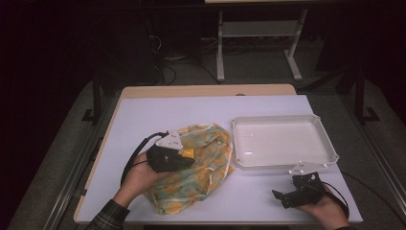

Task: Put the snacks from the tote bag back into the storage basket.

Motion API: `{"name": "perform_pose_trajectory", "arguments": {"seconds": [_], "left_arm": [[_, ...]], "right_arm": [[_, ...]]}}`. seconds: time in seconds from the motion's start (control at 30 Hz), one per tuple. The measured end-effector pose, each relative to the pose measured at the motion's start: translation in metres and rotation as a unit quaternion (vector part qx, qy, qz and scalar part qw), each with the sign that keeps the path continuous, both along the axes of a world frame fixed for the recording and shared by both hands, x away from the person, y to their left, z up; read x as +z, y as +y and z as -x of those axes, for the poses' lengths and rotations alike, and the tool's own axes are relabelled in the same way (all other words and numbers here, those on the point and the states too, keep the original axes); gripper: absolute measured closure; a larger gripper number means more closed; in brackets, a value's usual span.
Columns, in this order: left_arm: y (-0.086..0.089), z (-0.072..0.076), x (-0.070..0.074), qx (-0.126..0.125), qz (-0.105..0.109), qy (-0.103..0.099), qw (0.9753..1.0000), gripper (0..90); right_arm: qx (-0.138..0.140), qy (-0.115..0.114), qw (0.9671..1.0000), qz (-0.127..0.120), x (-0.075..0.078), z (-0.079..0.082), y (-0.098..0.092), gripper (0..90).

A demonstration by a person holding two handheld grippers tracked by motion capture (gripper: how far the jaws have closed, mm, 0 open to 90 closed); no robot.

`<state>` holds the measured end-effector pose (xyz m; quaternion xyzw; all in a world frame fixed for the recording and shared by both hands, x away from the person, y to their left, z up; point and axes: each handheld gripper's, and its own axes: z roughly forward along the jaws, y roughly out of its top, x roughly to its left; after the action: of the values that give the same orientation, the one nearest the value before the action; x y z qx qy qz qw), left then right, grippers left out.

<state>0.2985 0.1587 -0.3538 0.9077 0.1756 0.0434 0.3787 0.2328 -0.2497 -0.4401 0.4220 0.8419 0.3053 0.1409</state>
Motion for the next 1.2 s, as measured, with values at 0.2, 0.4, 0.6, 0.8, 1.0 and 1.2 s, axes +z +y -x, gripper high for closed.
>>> {"name": "perform_pose_trajectory", "arguments": {"seconds": [0.2,0.4,0.6,0.8,1.0,1.2], "left_arm": [[-0.003,-0.004,0.0,0.002,-0.003,-0.001,1.0,89.9],[-0.008,-0.01,0.001,0.009,-0.009,-0.008,0.9999,89.9],[-0.011,-0.015,0.001,0.012,-0.015,-0.011,0.9998,89.9],[-0.014,-0.021,0.002,0.029,-0.002,-0.009,0.9995,89.9],[-0.017,-0.022,0.002,0.017,-0.013,-0.008,0.9997,89.9],[-0.02,-0.015,0.003,0.005,-0.001,-0.001,1.0,89.9]], "right_arm": [[0.0,0.0,1.0,0.0,0.0,0.0,0.0,0.0],[0.001,0.001,1.0,0.0,0.0,0.0,0.0,0.0],[0.001,0.001,1.0,0.0,0.0,0.0,-0.001,0.0],[0.002,-0.001,1.0,0.0,-0.001,0.0,-0.001,0.0],[0.002,-0.001,1.0,0.0,-0.001,0.0,-0.001,0.1],[0.002,0.0,1.0,0.0,0.0,0.001,-0.003,0.0]]}}
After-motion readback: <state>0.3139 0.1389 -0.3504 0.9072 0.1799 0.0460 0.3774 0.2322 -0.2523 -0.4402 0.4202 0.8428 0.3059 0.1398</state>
